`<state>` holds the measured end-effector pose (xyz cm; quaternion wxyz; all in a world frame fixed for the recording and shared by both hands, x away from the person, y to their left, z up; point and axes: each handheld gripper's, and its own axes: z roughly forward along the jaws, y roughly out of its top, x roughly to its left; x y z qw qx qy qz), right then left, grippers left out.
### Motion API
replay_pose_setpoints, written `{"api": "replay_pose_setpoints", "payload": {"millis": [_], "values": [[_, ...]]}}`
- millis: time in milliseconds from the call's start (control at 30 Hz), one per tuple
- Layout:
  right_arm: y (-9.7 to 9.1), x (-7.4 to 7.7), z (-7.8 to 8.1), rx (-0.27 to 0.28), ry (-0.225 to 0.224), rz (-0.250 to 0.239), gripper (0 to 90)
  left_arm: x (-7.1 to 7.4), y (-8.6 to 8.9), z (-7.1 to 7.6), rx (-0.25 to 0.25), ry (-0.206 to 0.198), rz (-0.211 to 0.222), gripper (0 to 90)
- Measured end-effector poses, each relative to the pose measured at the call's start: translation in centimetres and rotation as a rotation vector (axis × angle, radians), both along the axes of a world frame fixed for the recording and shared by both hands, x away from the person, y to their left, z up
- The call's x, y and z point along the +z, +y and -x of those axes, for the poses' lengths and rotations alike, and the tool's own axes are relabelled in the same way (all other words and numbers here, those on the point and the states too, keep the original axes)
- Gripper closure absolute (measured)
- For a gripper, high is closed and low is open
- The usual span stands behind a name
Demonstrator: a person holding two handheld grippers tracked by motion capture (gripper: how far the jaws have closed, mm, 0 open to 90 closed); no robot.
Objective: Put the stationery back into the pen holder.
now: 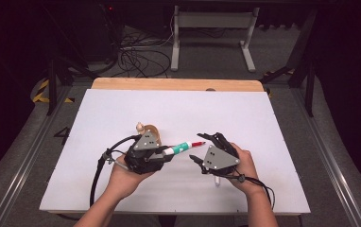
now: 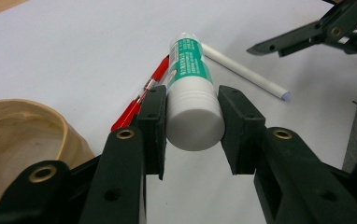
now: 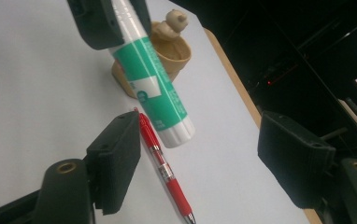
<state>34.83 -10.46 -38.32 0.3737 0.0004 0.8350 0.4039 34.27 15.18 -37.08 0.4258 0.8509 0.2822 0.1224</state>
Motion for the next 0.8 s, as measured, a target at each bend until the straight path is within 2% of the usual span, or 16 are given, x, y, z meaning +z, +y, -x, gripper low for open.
{"api": "replay_pose_setpoints", "payload": {"millis": [300,567,800], "values": [[1.1,-0.8,0.2,0.027,-0.029,0.058,35.1,0.4,-0.6,0.0,-0.016,-0.006,0.001,65.0],[1.8,-1.3,0.2,0.036,-0.053,0.087,38.2,0.6,-1.2,0.0,-0.031,-0.008,0.006,65.0],[2.2,-1.7,0.4,0.022,-0.08,0.088,43.8,0.7,-1.5,0.0,-0.045,-0.011,0.001,65.0]]}}
